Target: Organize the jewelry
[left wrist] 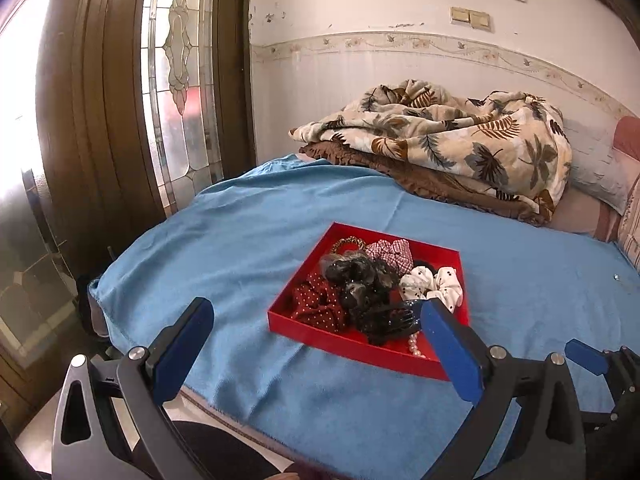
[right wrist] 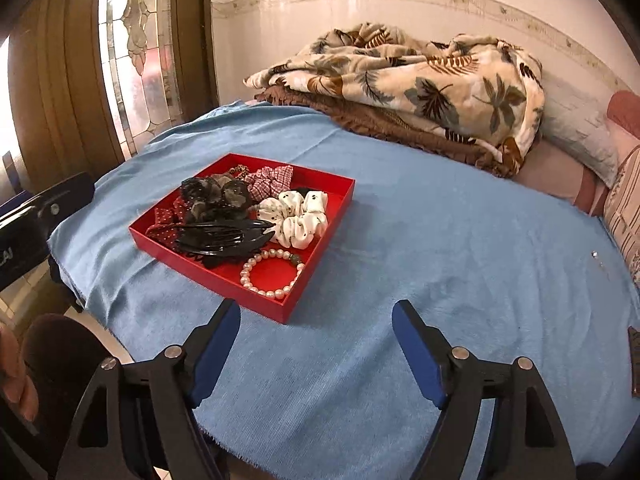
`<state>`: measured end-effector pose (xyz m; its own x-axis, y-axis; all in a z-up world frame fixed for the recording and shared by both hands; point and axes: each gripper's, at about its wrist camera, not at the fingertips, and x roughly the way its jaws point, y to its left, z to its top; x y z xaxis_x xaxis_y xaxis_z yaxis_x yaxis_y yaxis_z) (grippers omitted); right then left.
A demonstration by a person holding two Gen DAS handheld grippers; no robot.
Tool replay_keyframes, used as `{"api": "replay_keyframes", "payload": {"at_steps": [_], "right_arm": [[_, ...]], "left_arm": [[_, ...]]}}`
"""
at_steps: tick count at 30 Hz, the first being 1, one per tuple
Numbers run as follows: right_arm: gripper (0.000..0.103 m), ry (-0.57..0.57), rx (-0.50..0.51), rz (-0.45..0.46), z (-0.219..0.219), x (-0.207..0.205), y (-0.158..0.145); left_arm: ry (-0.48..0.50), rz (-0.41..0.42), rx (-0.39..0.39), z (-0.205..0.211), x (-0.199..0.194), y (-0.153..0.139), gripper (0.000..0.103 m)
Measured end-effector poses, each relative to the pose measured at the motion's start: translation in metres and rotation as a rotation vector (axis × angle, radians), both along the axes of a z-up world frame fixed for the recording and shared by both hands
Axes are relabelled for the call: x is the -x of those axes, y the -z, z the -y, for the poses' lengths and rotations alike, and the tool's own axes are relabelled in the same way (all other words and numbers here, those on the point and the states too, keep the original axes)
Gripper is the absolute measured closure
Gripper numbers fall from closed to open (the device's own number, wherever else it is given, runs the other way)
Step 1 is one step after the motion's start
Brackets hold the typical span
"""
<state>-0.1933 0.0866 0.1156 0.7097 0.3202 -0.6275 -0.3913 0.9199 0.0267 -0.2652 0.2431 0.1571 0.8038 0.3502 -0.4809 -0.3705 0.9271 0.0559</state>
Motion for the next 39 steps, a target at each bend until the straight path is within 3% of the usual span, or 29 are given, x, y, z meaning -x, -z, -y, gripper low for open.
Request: {"api": "replay_keyframes", "payload": {"at_steps": [13, 39], "right_arm": [[0.019, 0.020, 0.000, -0.020, 0.001, 0.001, 0.008], [0.017, 0.005, 0.005, -0.034, -0.009, 0.001, 0.014]], "left_arm": [[0.028, -0.067, -0.044, 0.011, -0.005, 0.014, 0.000], [0.048, -0.103, 0.019, -0.004, -0.014, 0.028, 0.000]]}}
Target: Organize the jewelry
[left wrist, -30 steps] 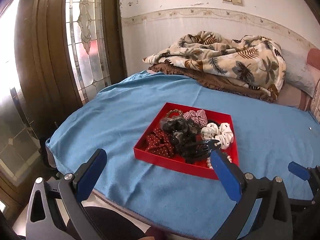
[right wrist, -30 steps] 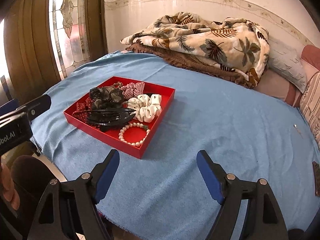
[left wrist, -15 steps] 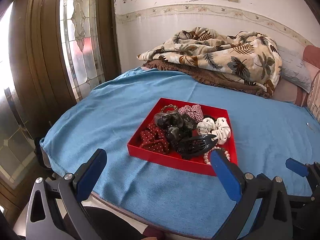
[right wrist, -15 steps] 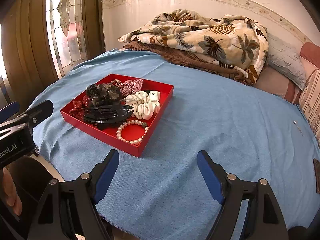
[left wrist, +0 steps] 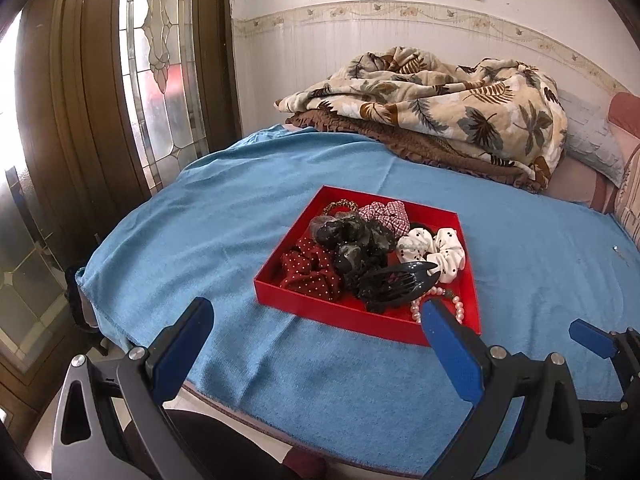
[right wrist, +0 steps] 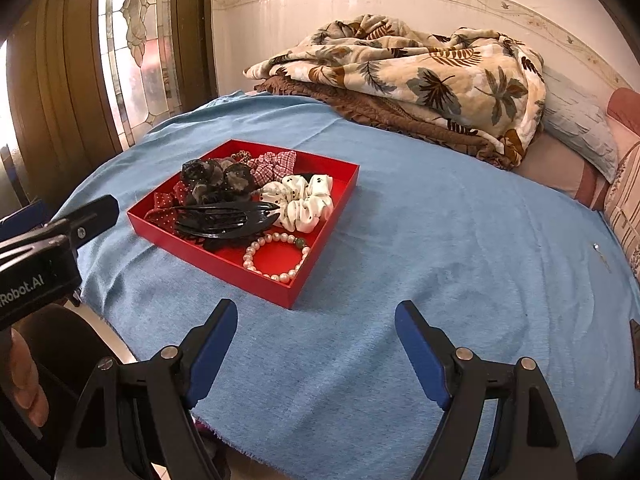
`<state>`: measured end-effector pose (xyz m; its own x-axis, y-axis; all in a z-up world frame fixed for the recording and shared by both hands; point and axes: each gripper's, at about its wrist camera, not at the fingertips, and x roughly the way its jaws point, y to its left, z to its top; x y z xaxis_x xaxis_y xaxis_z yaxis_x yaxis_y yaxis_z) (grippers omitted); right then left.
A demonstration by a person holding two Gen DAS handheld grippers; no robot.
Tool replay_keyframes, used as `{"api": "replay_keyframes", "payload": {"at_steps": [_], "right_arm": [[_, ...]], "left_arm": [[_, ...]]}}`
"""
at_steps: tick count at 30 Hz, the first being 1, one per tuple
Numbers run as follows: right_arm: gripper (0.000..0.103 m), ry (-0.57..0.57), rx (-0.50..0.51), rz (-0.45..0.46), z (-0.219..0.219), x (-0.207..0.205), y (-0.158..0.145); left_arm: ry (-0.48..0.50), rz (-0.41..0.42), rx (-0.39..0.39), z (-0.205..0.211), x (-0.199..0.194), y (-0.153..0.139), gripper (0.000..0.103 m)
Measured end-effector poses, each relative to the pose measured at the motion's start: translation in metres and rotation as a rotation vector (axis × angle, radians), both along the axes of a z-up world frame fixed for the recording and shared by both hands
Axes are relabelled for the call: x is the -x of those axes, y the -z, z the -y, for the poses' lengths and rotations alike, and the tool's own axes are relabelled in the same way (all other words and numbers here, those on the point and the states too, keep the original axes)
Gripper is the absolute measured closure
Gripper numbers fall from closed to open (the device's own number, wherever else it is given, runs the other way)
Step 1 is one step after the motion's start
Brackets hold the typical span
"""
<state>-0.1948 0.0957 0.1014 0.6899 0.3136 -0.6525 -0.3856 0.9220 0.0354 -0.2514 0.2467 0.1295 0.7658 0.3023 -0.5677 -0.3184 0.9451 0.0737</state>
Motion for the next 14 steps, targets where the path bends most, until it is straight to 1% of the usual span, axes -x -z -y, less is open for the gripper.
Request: {"api": "replay_keyframes", "payload": {"at_steps": [6, 14], "right_arm": [[0.017, -0.011, -0.002, -0.010, -0.002, 0.000, 0.001], [0.015, -0.022, -0.017, -0.042, -0.002, -0.003, 0.006]], "left_arm": [[-0.004, -0.004, 0.014, -0.002, -0.001, 0.000, 0.000], [-0.058, -0.018, 0.039, -0.012, -0.002, 0.000, 0.000]]}}
